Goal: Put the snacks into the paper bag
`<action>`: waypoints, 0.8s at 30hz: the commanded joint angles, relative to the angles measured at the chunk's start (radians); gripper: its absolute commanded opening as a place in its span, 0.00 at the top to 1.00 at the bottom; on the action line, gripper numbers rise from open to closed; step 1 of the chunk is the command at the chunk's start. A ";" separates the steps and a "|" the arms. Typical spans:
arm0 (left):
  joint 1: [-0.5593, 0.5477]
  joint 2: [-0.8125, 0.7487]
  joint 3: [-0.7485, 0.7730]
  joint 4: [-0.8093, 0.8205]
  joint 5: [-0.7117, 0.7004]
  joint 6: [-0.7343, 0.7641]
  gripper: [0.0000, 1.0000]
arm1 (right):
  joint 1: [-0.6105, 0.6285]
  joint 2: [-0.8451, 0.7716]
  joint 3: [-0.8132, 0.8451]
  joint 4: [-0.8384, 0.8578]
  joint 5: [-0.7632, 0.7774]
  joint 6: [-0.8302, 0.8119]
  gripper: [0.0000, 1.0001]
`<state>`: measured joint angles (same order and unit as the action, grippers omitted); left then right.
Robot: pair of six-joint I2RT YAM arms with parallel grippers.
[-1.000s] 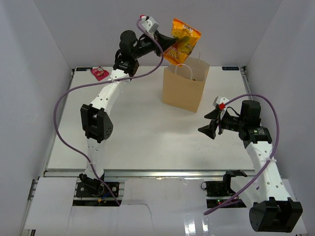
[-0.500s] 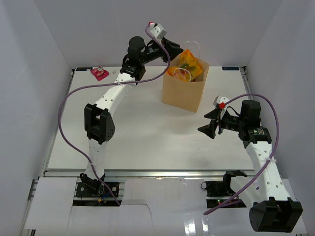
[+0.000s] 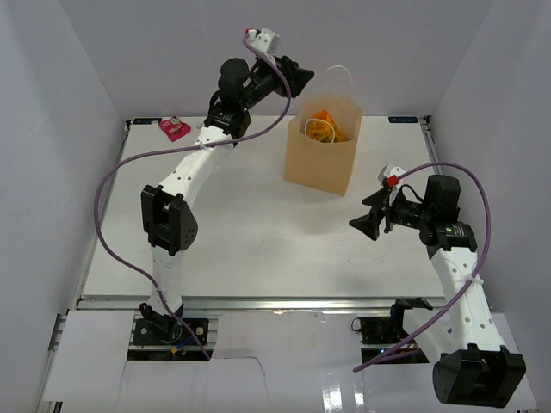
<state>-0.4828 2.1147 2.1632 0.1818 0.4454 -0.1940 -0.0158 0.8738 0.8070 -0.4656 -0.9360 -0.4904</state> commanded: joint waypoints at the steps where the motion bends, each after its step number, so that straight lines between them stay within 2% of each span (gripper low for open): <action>1: 0.109 -0.127 0.006 -0.174 -0.276 -0.165 0.33 | -0.006 -0.010 0.001 0.050 0.038 0.056 0.20; 3: 0.189 -0.165 -0.098 -0.321 -0.358 -0.336 0.29 | -0.009 -0.010 -0.011 0.064 0.072 0.081 0.19; 4: 0.278 -0.183 -0.153 -0.353 -0.364 -0.514 0.27 | -0.010 -0.012 -0.015 0.074 0.101 0.102 0.19; 5: 0.321 -0.202 -0.289 -0.387 -0.363 -0.598 0.24 | -0.010 -0.012 -0.019 0.080 0.117 0.113 0.19; 7: 0.433 -0.271 -0.453 -0.337 -0.359 -0.779 0.18 | -0.010 -0.006 -0.020 0.106 0.181 0.156 0.17; 8: 0.459 -0.289 -0.586 -0.326 -0.373 -0.821 0.14 | -0.013 -0.004 -0.020 0.111 0.196 0.161 0.17; 11: 0.552 -0.328 -0.709 -0.292 -0.439 -0.878 0.12 | -0.015 0.014 -0.015 0.123 0.258 0.171 0.15; 14: 0.592 -0.288 -0.724 -0.317 -0.551 -0.842 0.08 | -0.016 0.031 -0.017 0.136 0.281 0.176 0.15; 16: 0.615 -0.209 -0.651 -0.347 -0.589 -0.761 0.06 | -0.016 0.045 -0.022 0.140 0.282 0.174 0.15; 18: 0.624 -0.142 -0.591 -0.338 -0.576 -0.629 0.06 | -0.018 0.060 -0.029 0.145 0.286 0.173 0.15; 22: 0.625 0.022 -0.372 -0.317 -0.544 -0.422 0.06 | -0.023 0.088 -0.035 0.148 0.293 0.168 0.15; 24: 0.622 0.099 -0.324 -0.277 -0.554 -0.319 0.06 | -0.026 0.106 -0.034 0.148 0.292 0.167 0.15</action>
<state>0.1410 2.1784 1.7672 -0.1440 -0.0937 -0.7086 -0.0338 0.9665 0.7868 -0.3622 -0.6537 -0.3286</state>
